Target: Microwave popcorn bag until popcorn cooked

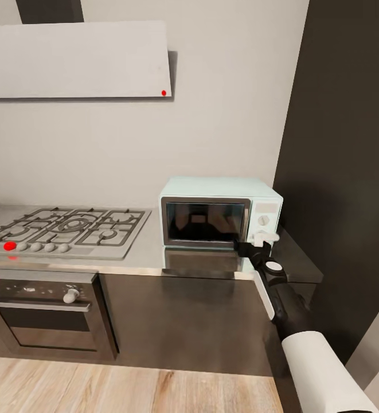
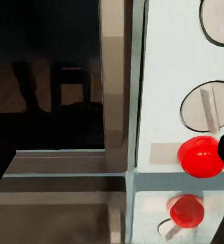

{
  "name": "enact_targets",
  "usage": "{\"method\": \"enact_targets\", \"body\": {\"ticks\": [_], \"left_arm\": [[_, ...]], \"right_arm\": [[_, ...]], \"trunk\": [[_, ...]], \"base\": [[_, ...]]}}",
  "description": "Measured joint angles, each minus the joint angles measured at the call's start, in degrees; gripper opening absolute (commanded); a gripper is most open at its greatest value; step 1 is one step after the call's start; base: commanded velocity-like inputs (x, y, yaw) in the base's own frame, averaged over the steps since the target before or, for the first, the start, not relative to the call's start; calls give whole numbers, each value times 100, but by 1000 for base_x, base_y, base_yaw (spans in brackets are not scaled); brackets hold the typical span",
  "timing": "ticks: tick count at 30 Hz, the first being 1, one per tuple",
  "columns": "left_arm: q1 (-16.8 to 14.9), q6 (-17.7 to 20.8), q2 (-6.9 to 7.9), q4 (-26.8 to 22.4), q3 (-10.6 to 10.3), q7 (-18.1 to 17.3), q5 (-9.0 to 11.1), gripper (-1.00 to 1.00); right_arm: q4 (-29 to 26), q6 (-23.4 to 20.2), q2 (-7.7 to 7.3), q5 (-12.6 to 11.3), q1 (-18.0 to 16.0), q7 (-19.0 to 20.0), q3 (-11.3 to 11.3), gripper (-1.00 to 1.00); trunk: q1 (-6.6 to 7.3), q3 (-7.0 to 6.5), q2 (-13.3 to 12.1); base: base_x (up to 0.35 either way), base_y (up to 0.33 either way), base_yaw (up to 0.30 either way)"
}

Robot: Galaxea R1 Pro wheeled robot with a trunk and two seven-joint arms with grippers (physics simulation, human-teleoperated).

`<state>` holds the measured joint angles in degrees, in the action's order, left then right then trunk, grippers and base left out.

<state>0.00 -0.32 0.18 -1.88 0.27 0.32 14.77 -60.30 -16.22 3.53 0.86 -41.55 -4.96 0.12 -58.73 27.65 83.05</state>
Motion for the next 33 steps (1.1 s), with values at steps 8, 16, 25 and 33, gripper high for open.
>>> {"method": "enact_targets", "body": {"ticks": [8, 16, 25, 33], "left_arm": [[0, 0, 0, 0, 5, 0, 0, 100], [0, 0, 9, 0, 8, 2, 8, 100], [0, 0, 5, 0, 8, 0, 7, 100], [0, 0, 2, 0, 8, 0, 10, 100]], "right_arm": [[-58, 4, -74, 1, 1, -7, 39, 100], [-105, 174, -27, 5, 0, -28, 52, 100], [-105, 442, -47, 1, 0, -29, 32, 100], [-105, 445, -16, 4, 0, -68, 44, 100]], "trunk": [[0, 0, 0], [0, 0, 0], [0, 0, 0], [0, 0, 0]], "base": [[0, 0, 0], [0, 0, 0], [0, 0, 0], [0, 0, 0]]}}
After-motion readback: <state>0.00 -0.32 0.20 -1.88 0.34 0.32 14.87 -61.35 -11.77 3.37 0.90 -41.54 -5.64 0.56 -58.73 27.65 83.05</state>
